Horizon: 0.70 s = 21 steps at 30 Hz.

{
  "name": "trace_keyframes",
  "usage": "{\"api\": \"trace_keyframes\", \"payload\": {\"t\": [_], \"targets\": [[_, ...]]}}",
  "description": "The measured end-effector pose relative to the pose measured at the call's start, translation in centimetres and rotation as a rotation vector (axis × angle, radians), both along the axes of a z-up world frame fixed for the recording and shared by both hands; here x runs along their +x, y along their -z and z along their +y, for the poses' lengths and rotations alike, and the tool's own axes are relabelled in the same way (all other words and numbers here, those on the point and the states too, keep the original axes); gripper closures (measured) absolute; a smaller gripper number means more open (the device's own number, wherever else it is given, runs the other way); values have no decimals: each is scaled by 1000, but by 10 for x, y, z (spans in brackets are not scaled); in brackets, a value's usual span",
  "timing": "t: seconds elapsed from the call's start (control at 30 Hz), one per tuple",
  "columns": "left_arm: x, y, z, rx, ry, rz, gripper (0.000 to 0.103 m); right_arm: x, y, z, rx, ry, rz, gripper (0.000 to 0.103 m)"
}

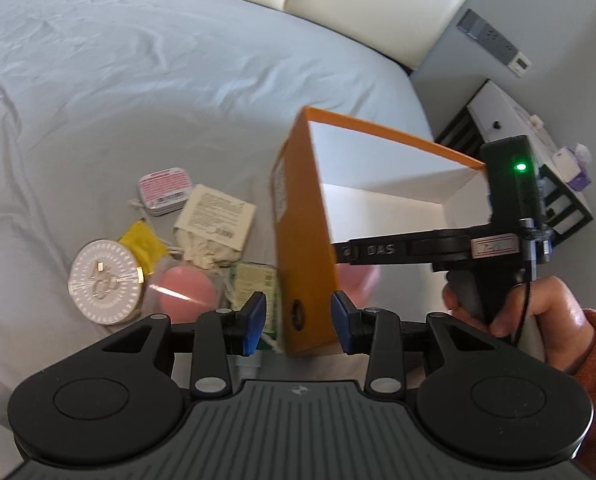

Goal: Organize rigid objects
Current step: 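Lower and release the yellow bottle and pink block into the orange box, then grasp the white round jar with the right tool while the left tool approaches the gold box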

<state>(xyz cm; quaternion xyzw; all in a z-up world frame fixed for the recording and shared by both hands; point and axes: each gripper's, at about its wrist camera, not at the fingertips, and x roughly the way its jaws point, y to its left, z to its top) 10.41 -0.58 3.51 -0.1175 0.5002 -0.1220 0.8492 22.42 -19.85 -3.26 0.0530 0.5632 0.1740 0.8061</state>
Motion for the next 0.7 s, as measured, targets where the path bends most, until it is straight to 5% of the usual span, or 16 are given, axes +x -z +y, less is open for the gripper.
{"api": "trace_keyframes", "payload": {"t": [0.2, 0.37, 0.7], "targets": [[0, 1, 15, 36, -30, 3, 60, -4, -2, -3, 6, 32, -6, 62], [-4, -1, 35, 68, -57, 12, 59, -36, -33, 1, -16, 16, -194, 61], [-21, 0, 79, 203, -45, 62, 59, -114, -81, 49, 143, -150, -423, 58]]}}
